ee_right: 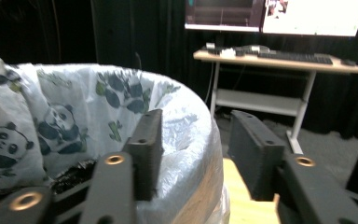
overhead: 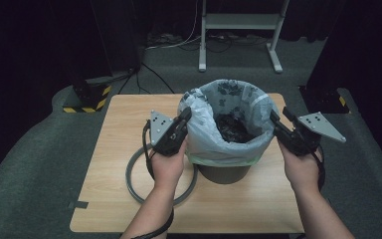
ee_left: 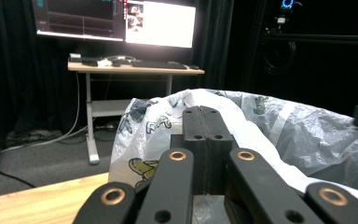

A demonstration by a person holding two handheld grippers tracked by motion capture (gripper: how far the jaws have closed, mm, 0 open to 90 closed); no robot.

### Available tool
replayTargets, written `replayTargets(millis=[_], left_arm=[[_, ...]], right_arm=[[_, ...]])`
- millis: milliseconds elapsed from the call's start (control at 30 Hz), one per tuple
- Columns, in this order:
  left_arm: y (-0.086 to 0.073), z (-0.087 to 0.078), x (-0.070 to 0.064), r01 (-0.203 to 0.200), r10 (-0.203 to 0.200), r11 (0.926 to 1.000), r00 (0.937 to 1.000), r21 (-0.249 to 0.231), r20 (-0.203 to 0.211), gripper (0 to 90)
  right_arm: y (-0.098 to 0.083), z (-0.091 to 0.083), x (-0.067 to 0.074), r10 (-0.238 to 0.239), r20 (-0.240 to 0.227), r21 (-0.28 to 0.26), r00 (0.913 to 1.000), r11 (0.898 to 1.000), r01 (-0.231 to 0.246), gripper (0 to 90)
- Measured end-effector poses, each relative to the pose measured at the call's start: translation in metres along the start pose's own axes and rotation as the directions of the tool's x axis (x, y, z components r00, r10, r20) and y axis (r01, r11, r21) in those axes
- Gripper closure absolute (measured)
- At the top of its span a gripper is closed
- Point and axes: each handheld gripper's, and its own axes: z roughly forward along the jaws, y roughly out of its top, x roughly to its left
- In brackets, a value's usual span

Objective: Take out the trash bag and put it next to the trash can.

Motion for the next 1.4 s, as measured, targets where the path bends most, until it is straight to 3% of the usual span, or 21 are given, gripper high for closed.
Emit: replayTargets(millis=[167, 233, 333, 367, 500, 667, 833, 1400], left_arm=[[0.0, -0.001, 0.0, 0.003, -0.003, 1.0, 1.0, -0.001, 0.008, 89.9], [-0.001, -0.001, -0.001, 0.008, -0.008, 1.0, 0.9999, -0.002, 0.01, 90.0], [0.0, -0.002, 0.0, 0.002, -0.002, 1.0, 0.9999, 0.0, 0.013, 89.9], [0.001, -0.002, 0.0, 0.011, -0.011, 0.9999, 0.9999, -0.006, 0.012, 89.9], [0.001, -0.002, 0.001, 0.018, -0.018, 0.9998, 0.9997, -0.006, 0.016, 90.0], [0.006, -0.001, -0.001, 0.024, -0.023, 0.9994, 0.9993, -0.026, 0.03, 90.0], [0.018, 0.003, -0.004, 0.024, -0.022, 0.9984, 0.9989, -0.052, 0.042, 90.0], [0.046, 0.015, -0.015, 0.035, -0.026, 0.9921, 0.9967, -0.121, 0.077, 90.0]], right_arm=[[0.006, 0.003, 0.009, -0.029, 0.04, 0.048, 0.9988, 0.999, 0.027, 71.3], [0.008, 0.003, 0.008, -0.026, 0.058, 0.045, 0.998, 0.999, 0.023, 79.6], [0.009, 0.002, 0.007, -0.036, 0.066, 0.047, 0.9972, 0.998, 0.033, 82.7], [0.009, 0.002, 0.008, -0.043, 0.075, 0.04, 0.9962, 0.998, 0.04, 90.0], [0.01, 0.002, 0.009, -0.052, 0.067, 0.043, 0.9964, 0.998, 0.049, 90.0], [0.015, -0.002, 0.011, -0.06, 0.08, -0.023, 0.995, 0.998, 0.062, 90.0], [0.03, -0.008, 0.013, -0.072, 0.098, -0.1, 0.9925, 0.992, 0.082, 90.0], [0.056, -0.01, 0.013, -0.036, 0.11, -0.207, 0.9933, 0.977, 0.059, 90.0]])
